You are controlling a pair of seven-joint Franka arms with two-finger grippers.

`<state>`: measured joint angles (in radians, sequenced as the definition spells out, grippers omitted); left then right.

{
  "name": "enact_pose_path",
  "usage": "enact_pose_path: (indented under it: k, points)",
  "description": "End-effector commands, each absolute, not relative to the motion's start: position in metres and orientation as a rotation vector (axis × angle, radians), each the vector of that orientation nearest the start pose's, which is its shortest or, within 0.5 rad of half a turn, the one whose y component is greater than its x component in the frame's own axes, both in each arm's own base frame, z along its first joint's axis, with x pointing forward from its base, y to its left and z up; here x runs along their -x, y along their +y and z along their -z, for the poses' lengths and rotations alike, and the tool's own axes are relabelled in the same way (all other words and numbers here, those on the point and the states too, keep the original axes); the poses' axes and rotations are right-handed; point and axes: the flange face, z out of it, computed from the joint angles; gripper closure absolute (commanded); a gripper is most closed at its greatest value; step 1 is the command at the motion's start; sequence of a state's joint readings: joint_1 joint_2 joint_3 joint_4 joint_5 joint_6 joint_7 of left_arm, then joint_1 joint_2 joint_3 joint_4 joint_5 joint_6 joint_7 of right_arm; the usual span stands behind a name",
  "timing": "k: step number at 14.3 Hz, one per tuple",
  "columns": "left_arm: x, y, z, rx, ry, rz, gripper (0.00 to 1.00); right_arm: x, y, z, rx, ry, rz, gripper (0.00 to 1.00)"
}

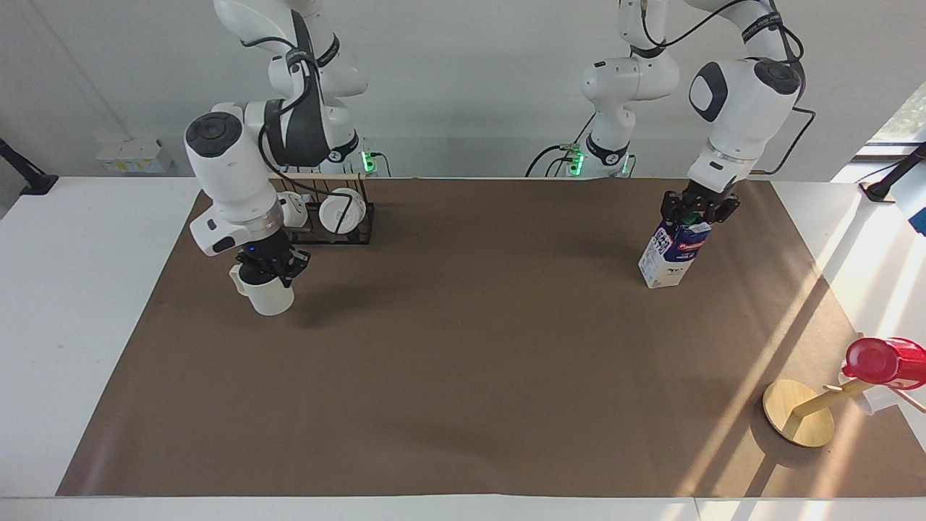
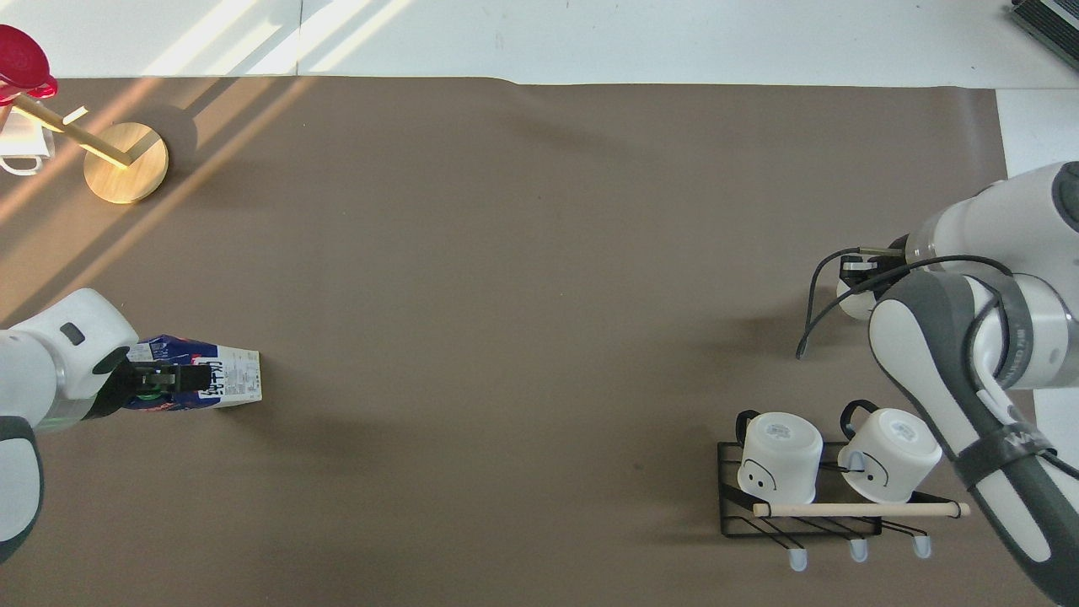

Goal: Place cup and milk on table
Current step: 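Carry the mug with the right gripper while the left gripper lifts the carton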

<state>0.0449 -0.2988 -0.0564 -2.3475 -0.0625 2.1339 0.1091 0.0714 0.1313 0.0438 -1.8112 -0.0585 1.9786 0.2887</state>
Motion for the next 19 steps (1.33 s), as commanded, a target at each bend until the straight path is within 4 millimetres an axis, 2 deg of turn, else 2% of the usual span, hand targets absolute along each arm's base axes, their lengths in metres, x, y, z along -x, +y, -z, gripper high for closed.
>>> enact_pose_path:
  k: [1,3,5,7,9,11,13,15,16,19]
  points:
    - [-0.468,-0.006,-0.459,3.168,0.155,0.166,0.53,-0.599,0.111,-0.481,3.148,0.33,0.097,1.0]
    - [-0.478,-0.006,-0.462,3.17,0.155,0.157,0.64,-0.6,0.152,-0.498,3.133,0.291,0.133,1.0]
    - [-0.485,-0.006,-0.471,3.17,0.151,0.181,0.66,-0.602,0.186,-0.512,3.115,0.376,0.141,1.0]
    - [-0.491,-0.014,-0.491,3.169,0.152,0.217,0.68,-0.604,0.202,-0.519,3.121,0.409,0.063,1.0]
    - [-0.503,-0.022,-0.512,3.181,0.094,0.176,0.69,-0.597,0.234,-0.524,3.065,0.43,0.033,1.0]
    - [-0.517,-0.035,-0.534,3.192,0.071,0.116,0.69,-0.593,0.248,-0.522,3.041,0.462,0.023,1.0]
    - [-0.525,-0.044,-0.549,3.197,0.035,0.093,0.69,-0.585,0.273,-0.519,2.994,0.464,-0.012,1.0]
    - [-0.524,-0.059,-0.556,3.199,0.007,0.09,0.72,-0.577,0.313,-0.503,2.892,0.444,-0.088,1.0]
    - [-0.523,-0.069,-0.558,3.201,-0.012,0.085,0.72,-0.576,0.318,-0.49,2.9,0.447,-0.099,1.0]
    - [-0.52,-0.084,-0.569,3.203,-0.068,0.075,0.72,-0.561,0.347,-0.485,2.97,0.34,-0.034,1.0]
